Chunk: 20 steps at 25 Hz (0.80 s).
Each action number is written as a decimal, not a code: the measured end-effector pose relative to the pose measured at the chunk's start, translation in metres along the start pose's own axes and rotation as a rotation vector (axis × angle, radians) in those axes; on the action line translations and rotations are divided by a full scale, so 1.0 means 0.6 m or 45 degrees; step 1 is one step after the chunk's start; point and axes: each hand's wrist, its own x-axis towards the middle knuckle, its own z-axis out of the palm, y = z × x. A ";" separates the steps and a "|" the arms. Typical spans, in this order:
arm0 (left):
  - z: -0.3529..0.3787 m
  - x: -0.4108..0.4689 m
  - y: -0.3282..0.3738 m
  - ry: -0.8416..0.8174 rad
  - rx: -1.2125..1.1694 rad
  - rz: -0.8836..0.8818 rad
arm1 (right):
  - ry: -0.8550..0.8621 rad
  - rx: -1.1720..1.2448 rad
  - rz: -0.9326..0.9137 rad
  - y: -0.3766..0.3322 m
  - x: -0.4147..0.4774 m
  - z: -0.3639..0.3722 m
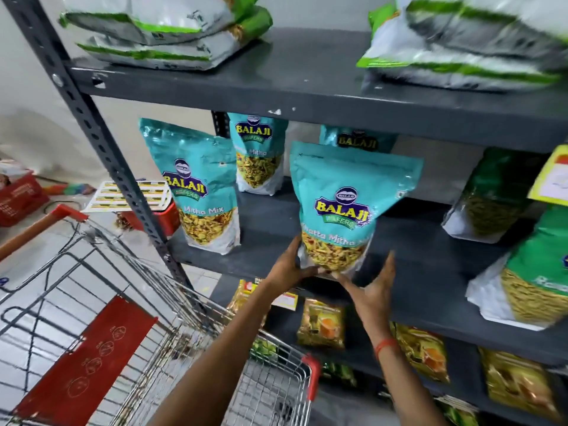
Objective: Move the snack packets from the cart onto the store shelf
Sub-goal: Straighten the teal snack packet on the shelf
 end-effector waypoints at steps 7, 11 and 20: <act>-0.007 0.013 -0.023 0.022 -0.054 -0.074 | -0.208 0.097 -0.006 0.031 0.027 0.022; 0.001 0.013 -0.020 -0.002 -0.077 -0.088 | -0.193 0.099 -0.013 0.037 0.027 0.015; 0.014 0.003 0.004 -0.097 -0.176 -0.122 | -0.206 0.106 0.033 0.030 0.024 0.001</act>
